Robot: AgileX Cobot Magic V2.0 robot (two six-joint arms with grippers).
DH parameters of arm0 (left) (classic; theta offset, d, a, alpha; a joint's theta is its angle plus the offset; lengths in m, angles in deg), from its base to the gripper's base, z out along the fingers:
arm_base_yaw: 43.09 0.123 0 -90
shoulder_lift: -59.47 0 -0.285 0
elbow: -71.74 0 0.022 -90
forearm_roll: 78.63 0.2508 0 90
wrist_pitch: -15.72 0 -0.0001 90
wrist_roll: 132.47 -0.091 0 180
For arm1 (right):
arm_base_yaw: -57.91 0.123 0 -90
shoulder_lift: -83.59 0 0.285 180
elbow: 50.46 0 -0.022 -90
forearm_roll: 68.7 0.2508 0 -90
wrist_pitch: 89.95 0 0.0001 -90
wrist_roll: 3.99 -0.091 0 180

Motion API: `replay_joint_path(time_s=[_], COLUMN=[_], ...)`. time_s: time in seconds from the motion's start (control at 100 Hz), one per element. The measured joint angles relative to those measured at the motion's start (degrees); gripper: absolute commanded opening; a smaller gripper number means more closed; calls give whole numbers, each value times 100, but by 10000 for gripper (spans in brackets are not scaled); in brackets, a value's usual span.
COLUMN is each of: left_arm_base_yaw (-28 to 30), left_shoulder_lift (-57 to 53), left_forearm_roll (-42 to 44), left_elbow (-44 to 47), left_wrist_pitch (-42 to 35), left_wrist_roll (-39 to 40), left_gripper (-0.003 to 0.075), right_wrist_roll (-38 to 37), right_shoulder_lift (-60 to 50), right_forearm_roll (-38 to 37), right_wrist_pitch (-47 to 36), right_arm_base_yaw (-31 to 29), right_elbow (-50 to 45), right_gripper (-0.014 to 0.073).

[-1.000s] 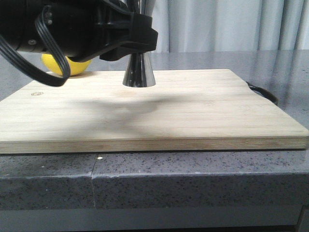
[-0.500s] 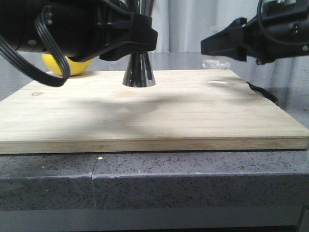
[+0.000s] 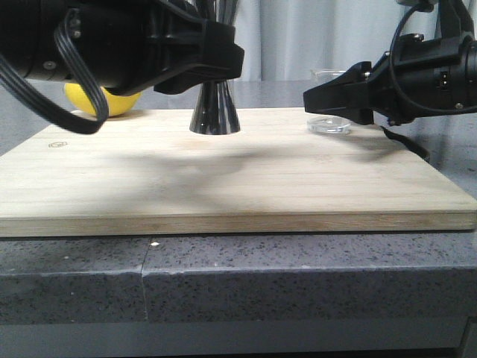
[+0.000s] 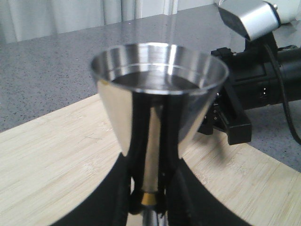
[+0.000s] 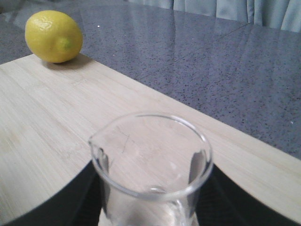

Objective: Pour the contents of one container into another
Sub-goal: 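Lower the beaker onto the board with the right gripper and release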

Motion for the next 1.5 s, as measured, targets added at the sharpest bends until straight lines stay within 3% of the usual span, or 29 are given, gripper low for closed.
replay_joint_path(time_s=[0.32, 0.56, 0.77, 1.08, 1.5], left_arm_base_yaw=[0, 0, 0, 0, 36], left_shoulder_lift=[0, 0, 0, 0, 0], left_forearm_roll=[0, 0, 0, 0, 13], left_elbow=[0, 0, 0, 0, 0], left_wrist_pitch=[0, 0, 0, 0, -11], left_wrist_roll=[0, -10, -10, -10, -135], left_gripper=[-19, -19, -19, -19, -19], right_wrist_roll=[85, 108, 148, 381, 393], right_shoulder_lift=[71, 71, 81, 81, -550], right_forearm_roll=[-76, -187, 8, 221, 399], right_wrist_pitch=[-131, -208, -217, -876, -1324], right_arm_base_yaw=[0, 0, 0, 0, 0], right_elbow=[21, 21, 21, 158, 1187], right_gripper=[190, 442, 563, 577, 576])
